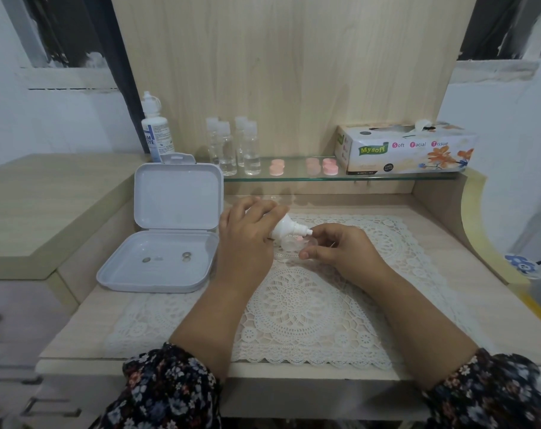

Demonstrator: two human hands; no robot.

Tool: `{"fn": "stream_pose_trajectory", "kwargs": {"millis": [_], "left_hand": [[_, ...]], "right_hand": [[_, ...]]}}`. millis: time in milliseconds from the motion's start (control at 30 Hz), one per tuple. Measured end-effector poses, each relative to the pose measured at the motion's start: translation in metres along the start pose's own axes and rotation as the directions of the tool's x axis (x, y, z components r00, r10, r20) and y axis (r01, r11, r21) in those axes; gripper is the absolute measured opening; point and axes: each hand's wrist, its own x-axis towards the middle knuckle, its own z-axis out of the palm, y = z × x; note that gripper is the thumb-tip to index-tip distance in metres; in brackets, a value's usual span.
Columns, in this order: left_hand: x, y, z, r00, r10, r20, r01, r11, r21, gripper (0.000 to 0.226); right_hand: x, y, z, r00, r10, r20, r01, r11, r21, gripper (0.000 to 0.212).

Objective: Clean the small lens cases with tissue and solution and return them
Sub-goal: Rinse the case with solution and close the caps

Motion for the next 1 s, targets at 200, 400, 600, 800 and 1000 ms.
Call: {"fn": "stream_pose_trajectory", "kwargs": {"millis": [200,400,600,800,1000], "left_hand": [[0.0001,-0.0008,-0.0002,1.000,0.002,0.002,-0.002,1.000,0.002,0.062],[-0.0003,-0.0012,-0.0002,1.000,0.006,0.007,-0.006,1.000,0.003,0.059],[-0.0002,-0.0003,-0.0005,1.000,-0.001,0.009,0.001,1.000,0.010,0.060],[-0.0002,-0.0001,-0.0001,1.000,0.017,0.003,-0.017,1.000,0.027,0.061],[-0.0003,-0.0015,0.0002,1.000,0.022,-0.006,-0.022,0.999,0.023,0.060]], "right_hand": [[0.0012,0.0019,0.0004,1.000,0.006,-0.010,-0.006,1.000,0.009,0.028],[0.0017,0.0031,0.0004,1.000,0.011,-0.019,-0.012,1.000,-0.007,0.032],[0.0006,0.0004,0.0005,1.000,0.025,-0.014,-0.025,1.000,0.007,0.030],[0.0004,0.0001,0.0006,1.000,0.020,-0.010,-0.020,1.000,0.012,0.030],[0.0006,0.0011,-0.0001,1.000,0.018,-0.014,-0.018,1.000,-0.004,0.037]]}}
